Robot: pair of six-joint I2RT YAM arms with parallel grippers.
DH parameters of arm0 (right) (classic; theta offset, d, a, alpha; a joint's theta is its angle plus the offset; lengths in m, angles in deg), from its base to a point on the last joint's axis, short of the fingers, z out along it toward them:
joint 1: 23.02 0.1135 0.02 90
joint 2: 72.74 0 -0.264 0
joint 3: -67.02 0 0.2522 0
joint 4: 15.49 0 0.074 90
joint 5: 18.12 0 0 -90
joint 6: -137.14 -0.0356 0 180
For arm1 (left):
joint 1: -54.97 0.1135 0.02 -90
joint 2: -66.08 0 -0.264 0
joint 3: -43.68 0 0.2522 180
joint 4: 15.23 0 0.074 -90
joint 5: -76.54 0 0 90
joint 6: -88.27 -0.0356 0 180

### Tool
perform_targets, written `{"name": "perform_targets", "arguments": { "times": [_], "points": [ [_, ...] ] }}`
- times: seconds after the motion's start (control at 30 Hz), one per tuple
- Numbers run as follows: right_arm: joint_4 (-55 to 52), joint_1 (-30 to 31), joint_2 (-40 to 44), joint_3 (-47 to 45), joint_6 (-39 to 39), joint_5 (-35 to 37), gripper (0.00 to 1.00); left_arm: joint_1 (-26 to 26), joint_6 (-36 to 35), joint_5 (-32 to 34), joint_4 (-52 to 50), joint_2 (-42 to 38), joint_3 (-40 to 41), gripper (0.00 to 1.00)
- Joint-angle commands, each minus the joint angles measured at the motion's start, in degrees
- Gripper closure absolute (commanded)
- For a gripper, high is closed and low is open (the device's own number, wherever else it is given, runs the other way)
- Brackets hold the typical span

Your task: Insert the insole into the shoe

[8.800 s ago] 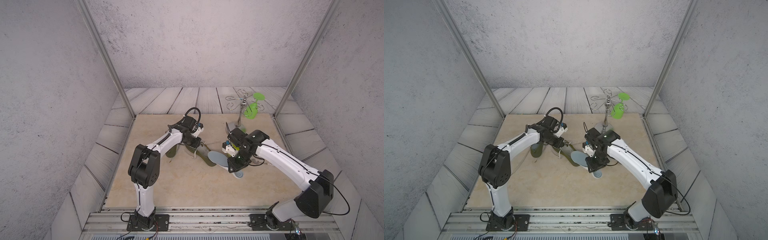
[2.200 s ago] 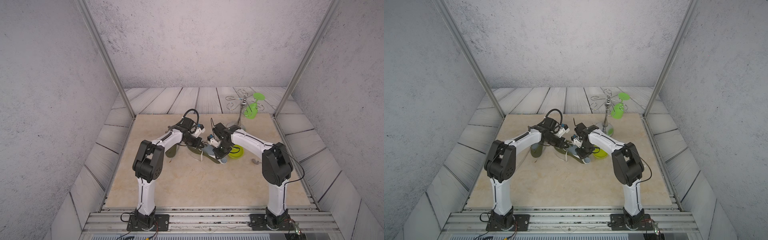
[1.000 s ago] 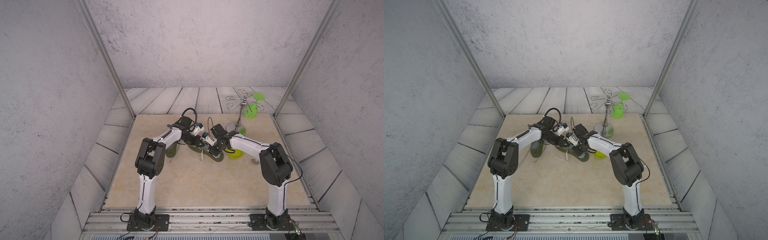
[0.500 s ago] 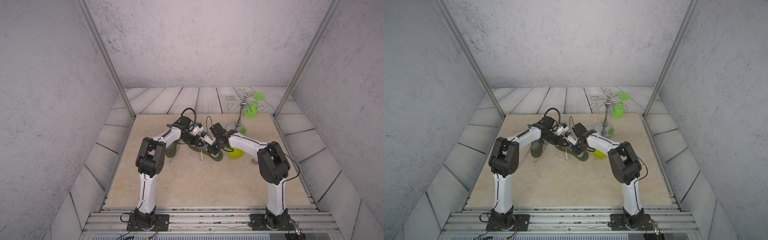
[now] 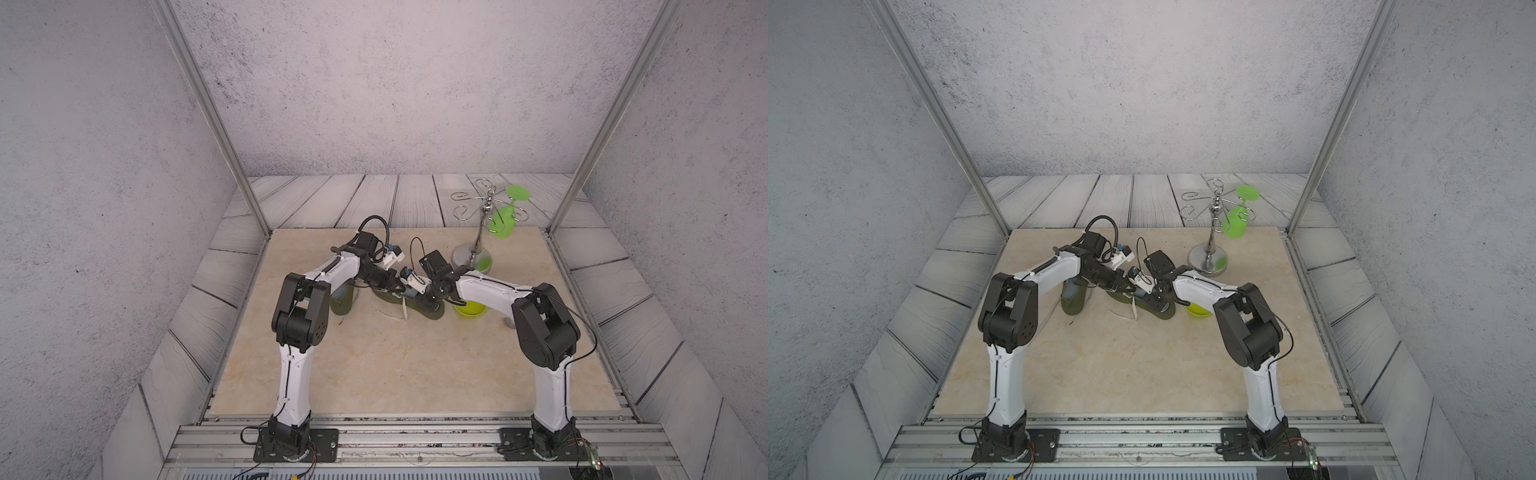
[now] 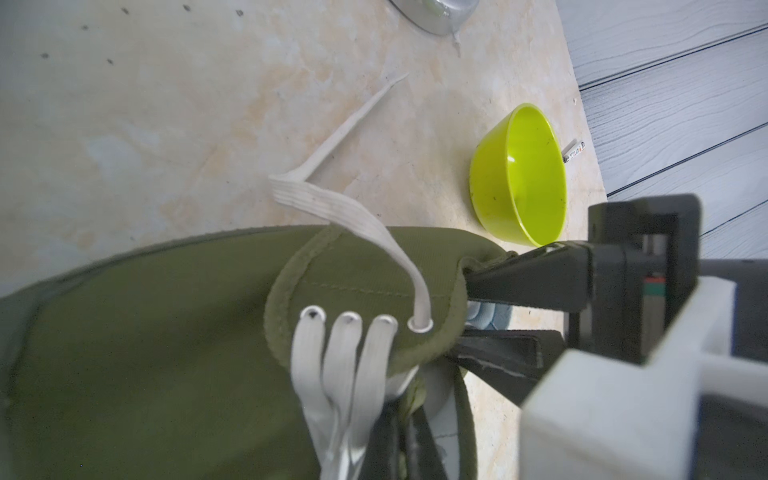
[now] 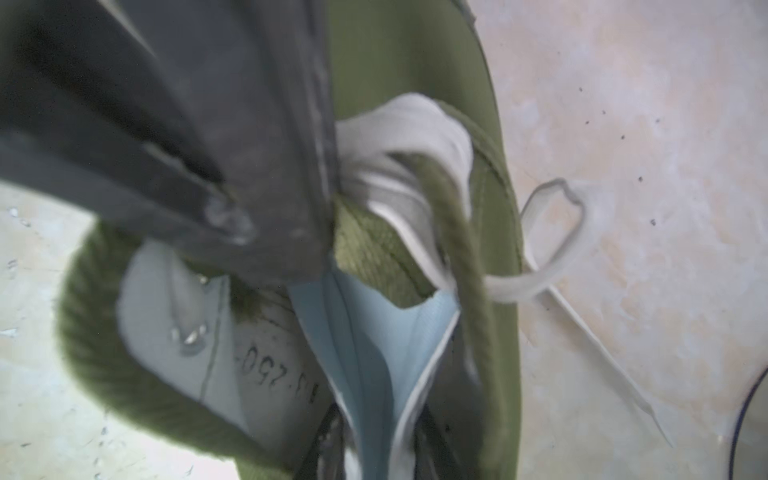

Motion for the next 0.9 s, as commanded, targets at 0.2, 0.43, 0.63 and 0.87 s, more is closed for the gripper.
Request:
{"name": "perform_targets", "arguments": {
  "times": [0.2,0.43,0.63,0.87],
  "points": [
    [0.0,-0.2,-2.5,1.8,0.0,0.5,0.57,0.6,-1.9,-2.1,-2.4,1.3,-1.1,1.0],
    [-4.3,-0.1,3.5,0.9,-3.4,-1.2,0.41,0.7,-2.1,-1.1,-3.1,1.5,-1.6,1.0],
    [-5.1,0.0,7.8,-1.3,-5.5,0.0,0.31,0.8,-3.3,-0.2,-4.9,1.8,-2.5,1.0],
    [-9.4,0.0,9.8,0.3,-5.5,0.6,0.23,0.8,-3.4,-0.1,-5.5,1.9,-3.4,1.0]
  ]
}}
